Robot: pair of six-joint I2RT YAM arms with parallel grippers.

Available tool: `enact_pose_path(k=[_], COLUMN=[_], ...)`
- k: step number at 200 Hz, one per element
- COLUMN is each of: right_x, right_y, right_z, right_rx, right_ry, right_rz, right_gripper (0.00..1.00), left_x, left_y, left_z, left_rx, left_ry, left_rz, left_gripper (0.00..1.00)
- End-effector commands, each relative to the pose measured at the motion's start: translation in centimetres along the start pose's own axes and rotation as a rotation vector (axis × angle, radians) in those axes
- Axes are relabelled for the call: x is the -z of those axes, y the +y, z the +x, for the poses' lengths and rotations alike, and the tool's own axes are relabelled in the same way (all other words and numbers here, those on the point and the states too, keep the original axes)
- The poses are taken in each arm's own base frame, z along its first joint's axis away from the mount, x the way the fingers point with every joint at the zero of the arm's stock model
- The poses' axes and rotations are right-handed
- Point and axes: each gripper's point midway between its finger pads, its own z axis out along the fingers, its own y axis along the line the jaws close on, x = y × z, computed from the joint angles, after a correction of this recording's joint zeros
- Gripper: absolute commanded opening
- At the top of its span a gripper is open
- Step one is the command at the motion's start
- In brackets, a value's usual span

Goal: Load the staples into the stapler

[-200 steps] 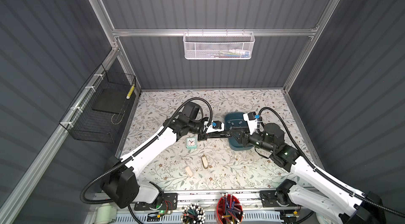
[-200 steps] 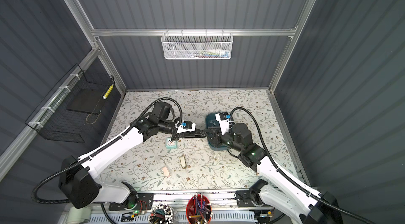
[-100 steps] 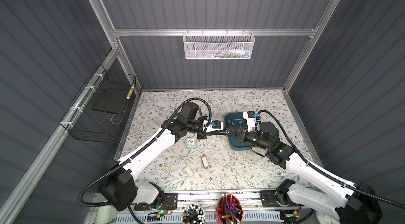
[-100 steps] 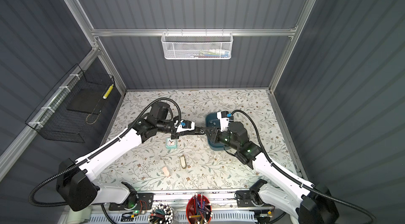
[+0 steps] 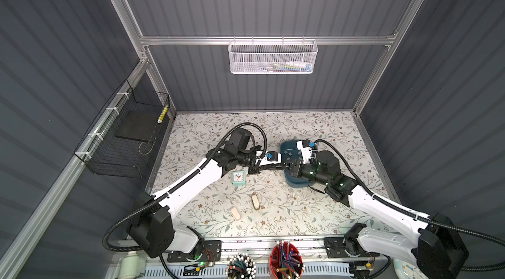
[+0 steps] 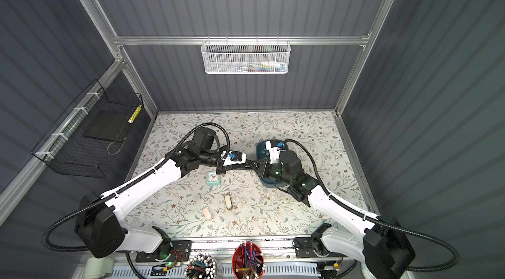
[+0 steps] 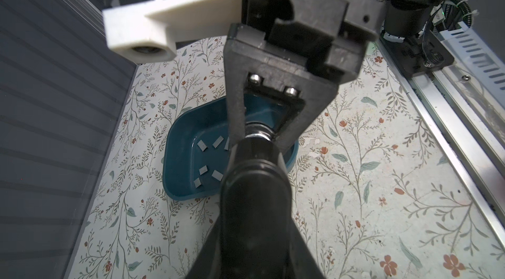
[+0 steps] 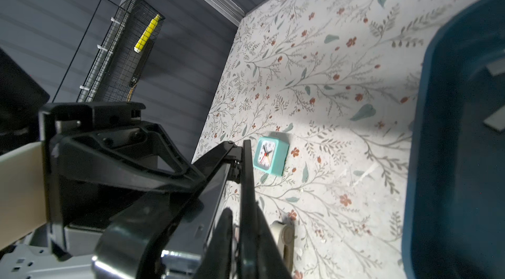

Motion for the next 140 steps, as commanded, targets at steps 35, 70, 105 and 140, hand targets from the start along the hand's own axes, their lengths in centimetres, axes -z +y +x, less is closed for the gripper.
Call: enact_pose_path(k=[35, 70, 105, 140], right_x=[-0.1, 0.1, 0.1, 0.3], right_y=[1.1, 1.5, 1.0, 1.0], right_z=[-0.6, -0.8, -1.1, -1.4], right_rx=[-0.001, 0.004, 0.007, 0.01], right_ry=[-0.029, -0.046, -0.067, -0.082], right_rz=[-0.042, -0.056, -0.028, -0.023], right_gripper=[0.0, 0.0, 0.0, 0.0], left_x=[-0.2, -1.3, -1.8, -1.8], left_y=[-0.2, -0.8, -0.6, -0.8], left_z=[-2.6, -3.0, -3.1, -2.8], left_rx=[-0.072, -0.077, -0.065, -0.065], left_ry=[-0.113, -0.118, -0.12, -0.096], left_rz=[0.028, 0.069, 0.076, 0.089], left_gripper=[0.25, 0.38, 0.41, 0.17])
